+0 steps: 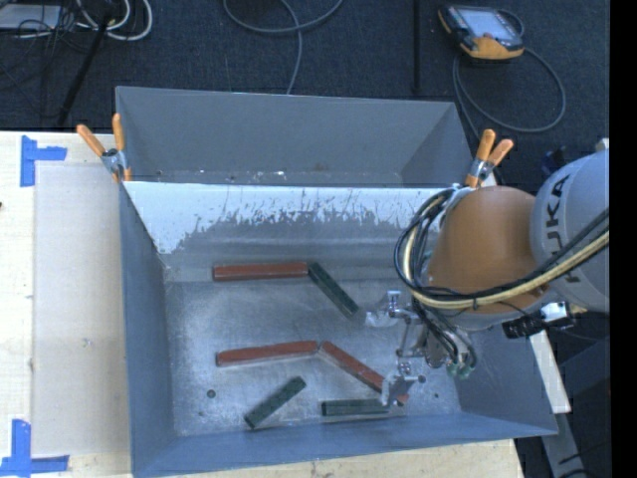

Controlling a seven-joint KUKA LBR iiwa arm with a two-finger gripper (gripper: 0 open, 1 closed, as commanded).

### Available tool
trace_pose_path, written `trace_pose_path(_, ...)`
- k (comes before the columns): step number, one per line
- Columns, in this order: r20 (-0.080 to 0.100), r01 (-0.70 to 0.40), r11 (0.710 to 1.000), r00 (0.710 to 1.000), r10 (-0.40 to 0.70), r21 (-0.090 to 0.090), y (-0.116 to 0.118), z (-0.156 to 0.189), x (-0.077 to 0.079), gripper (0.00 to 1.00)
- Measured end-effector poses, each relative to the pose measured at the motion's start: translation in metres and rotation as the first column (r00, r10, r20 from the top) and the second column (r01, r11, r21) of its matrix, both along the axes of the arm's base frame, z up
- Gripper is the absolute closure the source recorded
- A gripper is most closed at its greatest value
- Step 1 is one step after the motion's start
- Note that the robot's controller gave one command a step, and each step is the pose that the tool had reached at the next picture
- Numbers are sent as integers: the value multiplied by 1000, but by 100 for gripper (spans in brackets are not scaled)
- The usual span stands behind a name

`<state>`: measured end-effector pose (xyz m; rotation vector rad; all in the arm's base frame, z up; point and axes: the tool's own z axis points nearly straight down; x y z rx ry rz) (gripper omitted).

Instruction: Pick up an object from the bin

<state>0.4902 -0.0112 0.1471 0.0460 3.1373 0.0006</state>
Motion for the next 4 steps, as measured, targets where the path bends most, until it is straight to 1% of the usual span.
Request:
trace_pose_path(1,-11,81,997,997,-81,-1,-2,-45,-7,0)
trace_pose_path(2,-7,-40,999,999,40,0,1,-28,-18,0)
trace_pose_path(3,0,169,986,986,-169,0,-8,-74,-10,0)
trace_pose_path(4,12,66,998,998,-66,1,-8,-73,-16,100)
